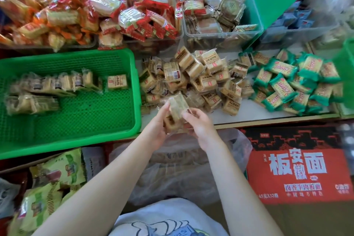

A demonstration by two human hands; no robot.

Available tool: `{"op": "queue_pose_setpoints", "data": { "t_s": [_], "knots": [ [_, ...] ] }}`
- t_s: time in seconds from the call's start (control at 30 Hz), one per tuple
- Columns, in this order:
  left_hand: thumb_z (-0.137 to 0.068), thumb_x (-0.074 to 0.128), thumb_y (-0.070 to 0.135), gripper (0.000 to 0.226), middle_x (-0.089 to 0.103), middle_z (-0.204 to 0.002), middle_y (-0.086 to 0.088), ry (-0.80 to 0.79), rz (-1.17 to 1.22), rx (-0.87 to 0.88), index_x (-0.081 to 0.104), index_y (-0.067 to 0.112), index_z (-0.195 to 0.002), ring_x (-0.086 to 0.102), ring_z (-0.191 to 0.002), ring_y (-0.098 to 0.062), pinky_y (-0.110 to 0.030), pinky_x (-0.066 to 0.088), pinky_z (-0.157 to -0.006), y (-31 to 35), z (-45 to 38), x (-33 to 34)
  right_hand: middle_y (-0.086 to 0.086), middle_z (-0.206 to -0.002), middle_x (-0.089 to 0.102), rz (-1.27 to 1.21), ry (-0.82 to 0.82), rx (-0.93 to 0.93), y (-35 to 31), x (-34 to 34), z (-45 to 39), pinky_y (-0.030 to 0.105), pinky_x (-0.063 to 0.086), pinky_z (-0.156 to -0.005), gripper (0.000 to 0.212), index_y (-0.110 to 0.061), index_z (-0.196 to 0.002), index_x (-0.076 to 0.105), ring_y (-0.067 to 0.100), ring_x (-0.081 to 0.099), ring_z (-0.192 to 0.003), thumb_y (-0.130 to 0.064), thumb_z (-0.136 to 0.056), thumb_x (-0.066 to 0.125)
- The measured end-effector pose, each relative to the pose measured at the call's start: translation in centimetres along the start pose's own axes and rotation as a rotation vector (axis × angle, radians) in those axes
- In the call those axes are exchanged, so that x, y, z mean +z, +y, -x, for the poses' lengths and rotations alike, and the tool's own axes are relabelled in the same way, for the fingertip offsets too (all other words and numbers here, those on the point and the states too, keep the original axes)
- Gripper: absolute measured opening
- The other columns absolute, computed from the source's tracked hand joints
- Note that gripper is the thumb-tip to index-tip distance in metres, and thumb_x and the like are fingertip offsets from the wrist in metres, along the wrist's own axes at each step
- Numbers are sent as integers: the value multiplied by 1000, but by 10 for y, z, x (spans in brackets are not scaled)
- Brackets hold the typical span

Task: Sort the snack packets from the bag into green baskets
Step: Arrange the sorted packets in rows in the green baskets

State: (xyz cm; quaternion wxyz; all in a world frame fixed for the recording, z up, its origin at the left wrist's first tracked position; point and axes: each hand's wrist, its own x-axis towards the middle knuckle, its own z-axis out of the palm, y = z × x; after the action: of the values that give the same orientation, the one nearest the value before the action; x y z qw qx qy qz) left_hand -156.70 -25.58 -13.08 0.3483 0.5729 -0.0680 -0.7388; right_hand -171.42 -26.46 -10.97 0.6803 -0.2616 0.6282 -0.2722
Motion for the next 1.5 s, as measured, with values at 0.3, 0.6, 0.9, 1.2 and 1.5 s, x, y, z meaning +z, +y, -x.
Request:
{"op": "queue_pose_setpoints", "data": {
  "t_s": [0.3, 0.6, 0.9, 1.2, 1.5],
  "knots": [
    [-86, 76, 33, 39, 73, -101, -8, 17, 81, -28, 63, 15, -119, 73, -83, -22, -42, 61, -81, 8, -19, 8, 13, -112, 68, -99, 311, -89, -34, -34, -49, 31, 59, -70, 19, -10, -112, 62, 22, 69, -87, -24, -100, 60],
    [-79, 73, 55, 66, 66, -126, -8, 14, 21, -16, 55, 20, -132, 63, -117, -27, -45, 48, -104, 32, -16, -1, 3, -85, 66, -543, 377, 118, -62, -24, -76, 22, 48, -54, 35, -7, -114, 64, 10, 57, -65, -30, -90, 73],
    [-67, 69, 78, 90, 69, -126, -6, -132, -27, 33, 56, 24, -137, 65, -118, -26, -47, 45, -106, 42, 2, -6, 4, -88, 70, -244, 199, -75, -18, 12, 29, 25, 45, -57, 21, -10, -112, 61, 12, 57, -65, -22, -95, 67],
    [-88, 68, 49, 63, 68, -110, -15, -40, 253, 240, 52, 9, -133, 69, -86, -27, -30, 57, -58, 57, 49, -51, -9, -117, 51, 518, 180, -534, -26, 95, 60, 20, 43, -92, 44, -35, -118, 57, 2, 51, -108, -41, -80, 79],
    [-92, 55, 49, 42, 64, -89, 1, 490, -334, 650, 64, 8, -97, 58, -87, -16, -30, 44, -75, 100, 86, -178, 19, -124, 64, 110, -172, -93, -15, 235, 15, 32, 55, -61, 77, -8, -134, 46, 17, 67, -85, -45, -75, 80]
  ]
}}
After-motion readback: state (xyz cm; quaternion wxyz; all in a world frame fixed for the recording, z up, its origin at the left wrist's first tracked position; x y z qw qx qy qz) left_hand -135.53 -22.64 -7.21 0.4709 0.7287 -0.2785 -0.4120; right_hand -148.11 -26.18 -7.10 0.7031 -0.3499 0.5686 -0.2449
